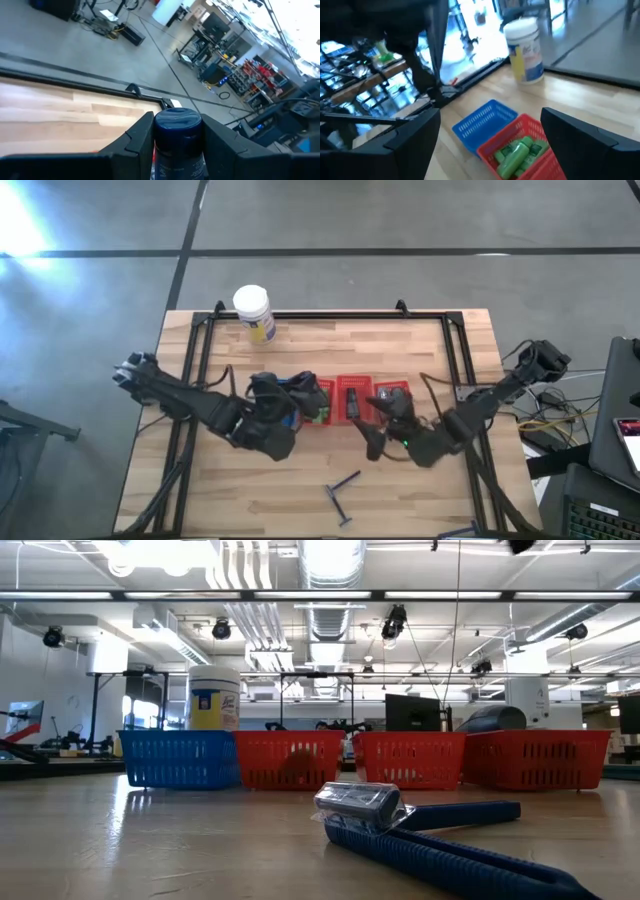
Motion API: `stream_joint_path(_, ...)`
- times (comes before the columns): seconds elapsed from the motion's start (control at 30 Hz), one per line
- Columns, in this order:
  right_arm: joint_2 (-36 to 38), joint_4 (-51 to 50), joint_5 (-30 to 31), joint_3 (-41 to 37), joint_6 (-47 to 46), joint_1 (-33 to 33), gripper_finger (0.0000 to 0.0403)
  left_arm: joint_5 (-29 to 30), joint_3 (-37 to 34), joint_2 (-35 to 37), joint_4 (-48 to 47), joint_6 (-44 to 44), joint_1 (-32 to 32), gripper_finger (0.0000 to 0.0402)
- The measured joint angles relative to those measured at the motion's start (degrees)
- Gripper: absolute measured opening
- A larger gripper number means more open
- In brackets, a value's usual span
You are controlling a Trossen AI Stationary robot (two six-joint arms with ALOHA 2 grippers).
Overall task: Pick & Place Travel size toiletries
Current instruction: Put the blue shave cream into the middle red basket
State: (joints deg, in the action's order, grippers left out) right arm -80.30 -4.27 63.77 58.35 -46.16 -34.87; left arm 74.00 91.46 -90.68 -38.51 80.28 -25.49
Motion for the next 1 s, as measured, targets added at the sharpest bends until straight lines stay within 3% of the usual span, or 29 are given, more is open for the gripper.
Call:
stream_joint_path(0.17,-0.51,0.39,-10.90,0.22,7.84,3.83,0.0324,-4.75,0.04,0.46,8.03,-11.49,1.43,0.0133)
stream_joint_path(0.53,-1.29,0.66,-9.85,6.32,20.45,4.98,0.0286,-7.41,0.07,0.75,11.67,-19.56,2.90,0.0133)
stream_joint_path(0.77,-1.61,2.38,-10.77,8.19,19.79,6.79,0.0270,-8.89,0.07,0.75,16.09,-24.76,3.71,0.0133)
stream_joint_path(0.9,-1.82,3.78,-16.48,8.19,19.15,8.74,0.0261,-9.97,0.07,0.68,19.11,-28.58,3.94,0.0133)
stream_joint_path(1.0,-1.80,3.78,-16.97,8.11,17.87,9.22,0.0255,-9.97,0.07,0.66,19.64,-29.85,4.02,0.0133)
